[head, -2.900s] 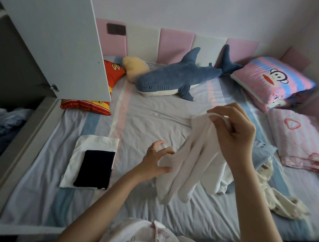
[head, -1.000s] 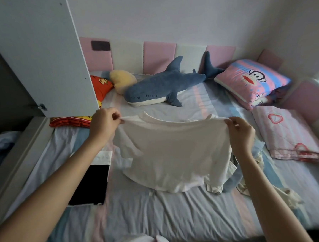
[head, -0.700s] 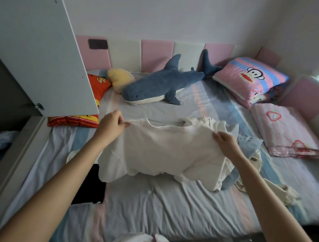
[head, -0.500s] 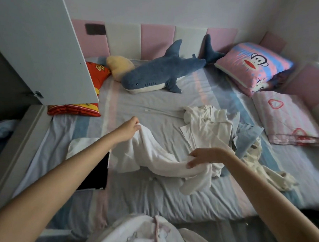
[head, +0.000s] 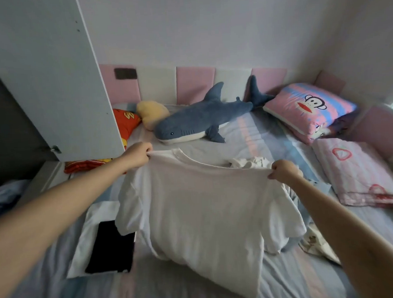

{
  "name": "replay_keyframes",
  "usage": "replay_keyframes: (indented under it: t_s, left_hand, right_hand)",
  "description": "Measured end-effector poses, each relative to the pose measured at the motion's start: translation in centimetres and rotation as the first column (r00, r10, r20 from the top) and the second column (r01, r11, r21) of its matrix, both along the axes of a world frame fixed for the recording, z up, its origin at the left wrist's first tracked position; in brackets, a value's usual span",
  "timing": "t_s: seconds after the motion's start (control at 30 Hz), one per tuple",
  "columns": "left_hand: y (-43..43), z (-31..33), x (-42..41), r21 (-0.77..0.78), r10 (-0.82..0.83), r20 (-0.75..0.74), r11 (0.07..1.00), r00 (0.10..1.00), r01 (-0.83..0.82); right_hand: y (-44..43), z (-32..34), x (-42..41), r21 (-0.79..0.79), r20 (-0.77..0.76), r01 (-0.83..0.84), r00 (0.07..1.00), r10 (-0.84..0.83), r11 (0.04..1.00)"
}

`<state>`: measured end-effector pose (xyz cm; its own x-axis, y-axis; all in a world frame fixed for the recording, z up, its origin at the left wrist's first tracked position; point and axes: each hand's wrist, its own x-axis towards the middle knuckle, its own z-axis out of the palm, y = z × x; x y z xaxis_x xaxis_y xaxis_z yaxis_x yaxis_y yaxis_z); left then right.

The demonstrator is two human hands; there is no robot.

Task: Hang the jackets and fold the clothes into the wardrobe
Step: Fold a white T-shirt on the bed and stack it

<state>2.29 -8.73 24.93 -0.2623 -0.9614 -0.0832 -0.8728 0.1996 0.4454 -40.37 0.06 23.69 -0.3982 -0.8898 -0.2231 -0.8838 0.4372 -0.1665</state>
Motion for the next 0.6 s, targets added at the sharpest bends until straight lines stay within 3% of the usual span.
replay_keyframes:
  t_s: [0.1,0.2,0.3,0.43,0.6]
  left_hand:
    - [-3.0,2.9,-0.4,-0.15,0.263,-0.057,0.951,0.963,-0.269]
    - [-8.1,9.1,-0.1,-0.347,0.397,-0.217,0.823,0.892,-0.45]
    - [-12.2,16.9,0.1,-0.449,0.374,-0.43,0.701,0.822,-0.554]
    - [-13.0,21.8,0.0,-0.514,0.232,-0.608,0.614,0.76,-0.599]
    - [-11.5,18.7,0.4,-0.55,0.106,-0.585,0.677,0.804,-0.489]
  right_hand:
    - [-4.3,2.8,1.6,-0.236,0.272,0.198,0.953,-0.131,0.951]
    - [-10.0,9.1,2.8,-0.415,0.592,0.398,0.801,-0.09,0.818]
    - [-13.9,16.7,3.4,-0.617,0.586,0.4,0.809,0.056,0.677]
    - [-16.1,21.3,2.4,-0.722,0.55,0.395,0.826,0.124,0.568]
    - [-15.5,17.9,1.5,-0.742,0.491,0.338,0.862,0.126,0.578]
